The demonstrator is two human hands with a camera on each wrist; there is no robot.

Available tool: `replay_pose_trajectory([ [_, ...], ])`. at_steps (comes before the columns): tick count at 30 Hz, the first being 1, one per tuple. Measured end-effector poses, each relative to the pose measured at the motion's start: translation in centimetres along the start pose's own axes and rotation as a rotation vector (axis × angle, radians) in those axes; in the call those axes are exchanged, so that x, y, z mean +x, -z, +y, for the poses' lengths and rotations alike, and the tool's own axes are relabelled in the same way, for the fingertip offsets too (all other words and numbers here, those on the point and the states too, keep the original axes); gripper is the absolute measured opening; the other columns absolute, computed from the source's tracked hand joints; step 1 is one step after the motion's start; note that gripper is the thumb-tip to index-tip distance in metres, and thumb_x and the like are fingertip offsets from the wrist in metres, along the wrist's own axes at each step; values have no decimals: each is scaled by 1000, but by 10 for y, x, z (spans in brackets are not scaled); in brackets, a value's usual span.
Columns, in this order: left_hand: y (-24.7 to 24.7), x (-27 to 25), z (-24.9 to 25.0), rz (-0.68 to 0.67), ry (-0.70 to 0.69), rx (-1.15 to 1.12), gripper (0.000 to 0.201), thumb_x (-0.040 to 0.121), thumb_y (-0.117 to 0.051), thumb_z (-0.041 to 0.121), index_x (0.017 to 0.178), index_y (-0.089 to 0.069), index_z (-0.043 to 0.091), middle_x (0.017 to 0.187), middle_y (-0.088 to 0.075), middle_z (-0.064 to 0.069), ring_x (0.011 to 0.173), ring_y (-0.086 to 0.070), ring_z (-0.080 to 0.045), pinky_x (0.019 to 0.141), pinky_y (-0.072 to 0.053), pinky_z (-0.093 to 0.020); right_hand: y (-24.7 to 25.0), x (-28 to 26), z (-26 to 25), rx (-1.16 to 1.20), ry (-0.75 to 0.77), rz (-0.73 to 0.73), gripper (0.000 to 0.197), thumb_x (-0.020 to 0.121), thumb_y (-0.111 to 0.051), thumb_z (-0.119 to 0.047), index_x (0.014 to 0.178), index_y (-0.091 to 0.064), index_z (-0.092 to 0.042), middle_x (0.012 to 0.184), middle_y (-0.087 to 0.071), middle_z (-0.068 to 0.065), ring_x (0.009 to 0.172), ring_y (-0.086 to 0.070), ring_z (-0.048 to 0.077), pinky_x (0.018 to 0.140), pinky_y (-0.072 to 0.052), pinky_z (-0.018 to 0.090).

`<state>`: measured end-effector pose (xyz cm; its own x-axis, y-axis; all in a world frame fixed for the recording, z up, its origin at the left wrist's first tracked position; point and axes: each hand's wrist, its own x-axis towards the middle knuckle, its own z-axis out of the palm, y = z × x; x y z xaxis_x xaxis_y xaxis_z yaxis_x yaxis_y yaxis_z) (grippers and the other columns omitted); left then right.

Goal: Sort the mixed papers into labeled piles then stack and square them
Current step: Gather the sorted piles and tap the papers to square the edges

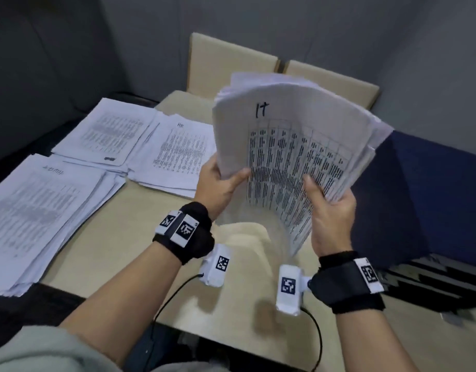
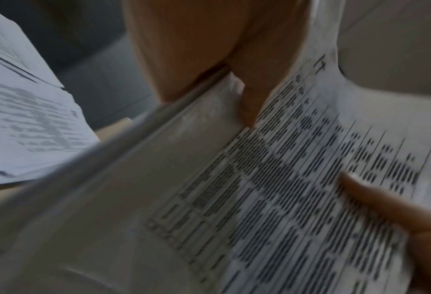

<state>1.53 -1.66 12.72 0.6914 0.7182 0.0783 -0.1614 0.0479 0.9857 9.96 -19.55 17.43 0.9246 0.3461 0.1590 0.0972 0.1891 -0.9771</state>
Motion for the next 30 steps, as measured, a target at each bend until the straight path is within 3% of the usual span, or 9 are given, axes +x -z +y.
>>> replay_pose_trajectory([
  [5,17,10,-25,-70,85,38,66,64,-89,12,122,-58,8,112,-70,-7,104,-67,-22,82,-59,-33,7,-6,56,-93,-137,65,45,76,-83,-8,115,-63,-19,105,-75,-7,101,-70,8,87,-56,23],
  [7,17,9,-34,-82,142,75,49,68,-87,10,112,-65,9,99,-72,2,92,-68,-12,75,-56,-22,11,-10,77,-120,-235,48,53,75,-83,-8,123,-61,-11,111,-73,1,102,-70,13,91,-57,30],
  [11,7,11,-37,-75,175,125,7,83,-76,16,81,-69,18,76,-65,1,66,-58,-6,64,-46,-18,18,-17,105,-167,-422,84,61,79,-80,-10,133,-52,-10,127,-65,2,108,-66,10,80,-52,15],
  [14,17,17,-30,-59,207,-30,11,81,-75,18,91,-74,13,86,-73,-4,76,-67,-12,75,-53,-27,35,-25,125,-235,-640,209,95,74,-86,-34,149,-31,-13,147,-45,6,128,-48,22,104,-40,32],
  [17,29,18,-25,-95,316,-306,36,85,-68,22,115,-68,3,111,-72,-14,100,-68,-24,91,-54,-39,39,-32,130,217,-764,167,98,69,-85,-51,147,-40,-14,144,-53,11,131,-51,28,114,-34,47],
  [20,33,16,-25,-188,444,-463,41,90,-62,24,127,-60,7,121,-69,-11,110,-66,-24,90,-56,-39,33,-21,123,583,-685,172,55,91,-68,-32,141,-52,-16,137,-59,15,128,-56,30,112,-36,50],
  [24,60,33,-16,-63,380,-290,35,83,-71,8,117,-66,6,112,-72,-11,107,-67,-33,87,-56,-46,32,1,91,256,-491,204,30,93,-67,-14,122,-65,-9,124,-67,13,111,-67,17,92,-54,33],
  [27,99,58,-8,66,262,-169,29,75,-74,-5,97,-68,12,94,-76,-5,89,-70,-30,79,-59,-37,28,15,63,191,-313,178,33,89,-68,-4,122,-63,-5,120,-70,10,114,-66,23,98,-53,39],
  [30,114,67,-9,-19,200,47,35,64,-81,-2,96,-69,8,95,-76,-9,87,-69,-25,80,-57,-36,20,20,53,77,-159,155,36,84,-72,-6,119,-65,0,108,-74,7,100,-71,17,82,-56,27],
])
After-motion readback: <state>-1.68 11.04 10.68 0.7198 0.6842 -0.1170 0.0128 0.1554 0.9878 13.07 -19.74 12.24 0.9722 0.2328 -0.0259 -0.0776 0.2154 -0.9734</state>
